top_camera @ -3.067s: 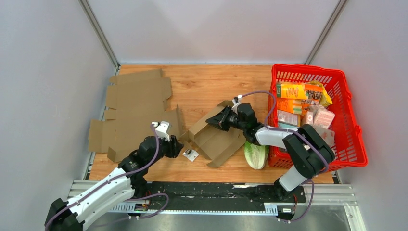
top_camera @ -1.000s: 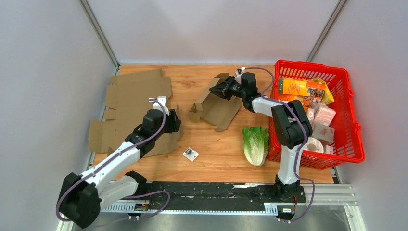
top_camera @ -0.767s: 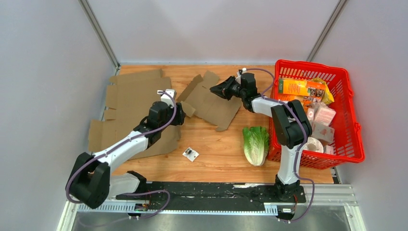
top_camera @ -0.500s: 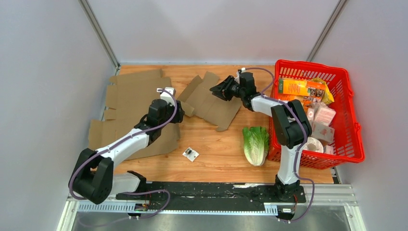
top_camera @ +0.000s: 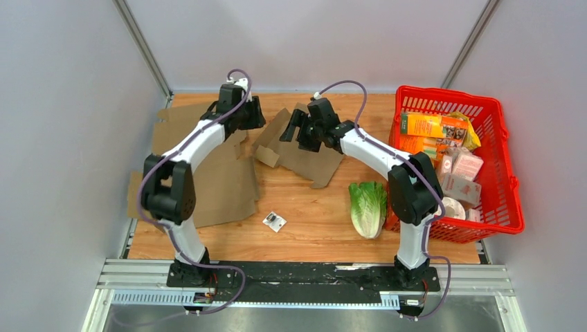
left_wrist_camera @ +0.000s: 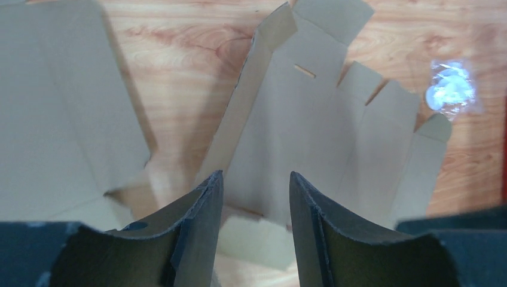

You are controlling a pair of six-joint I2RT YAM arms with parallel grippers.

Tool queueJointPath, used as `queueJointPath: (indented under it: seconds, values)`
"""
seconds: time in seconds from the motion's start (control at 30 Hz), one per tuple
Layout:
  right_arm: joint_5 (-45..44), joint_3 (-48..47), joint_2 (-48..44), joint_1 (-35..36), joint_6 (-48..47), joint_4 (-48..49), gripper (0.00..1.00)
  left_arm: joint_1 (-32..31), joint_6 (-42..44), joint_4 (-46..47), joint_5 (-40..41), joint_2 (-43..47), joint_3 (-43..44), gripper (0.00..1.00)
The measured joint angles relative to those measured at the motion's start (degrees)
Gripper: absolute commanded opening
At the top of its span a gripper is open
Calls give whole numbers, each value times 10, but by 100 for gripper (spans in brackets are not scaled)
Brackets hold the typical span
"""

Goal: Fold the paper box

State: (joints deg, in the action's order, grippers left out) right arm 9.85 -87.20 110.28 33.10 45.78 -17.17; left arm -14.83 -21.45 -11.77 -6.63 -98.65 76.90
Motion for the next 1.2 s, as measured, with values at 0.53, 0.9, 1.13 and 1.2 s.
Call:
queueJointPath:
  seconds: [0.53,0.9,1.13,1.2]
  values:
    - [-63,-85,23,-14,27,-100,86,3,79,-148,-47,-209,187,55]
    - [-59,-119,62,-14,35,-105,86,36,126,-188,-83,-263,246,53]
    - [-58,-138,67,-14,43,-105,84,40,117,-214,-137,-299,269,39]
    - [-57,-138,68,-14,48,-105,81,40,113,-216,-147,-299,269,31]
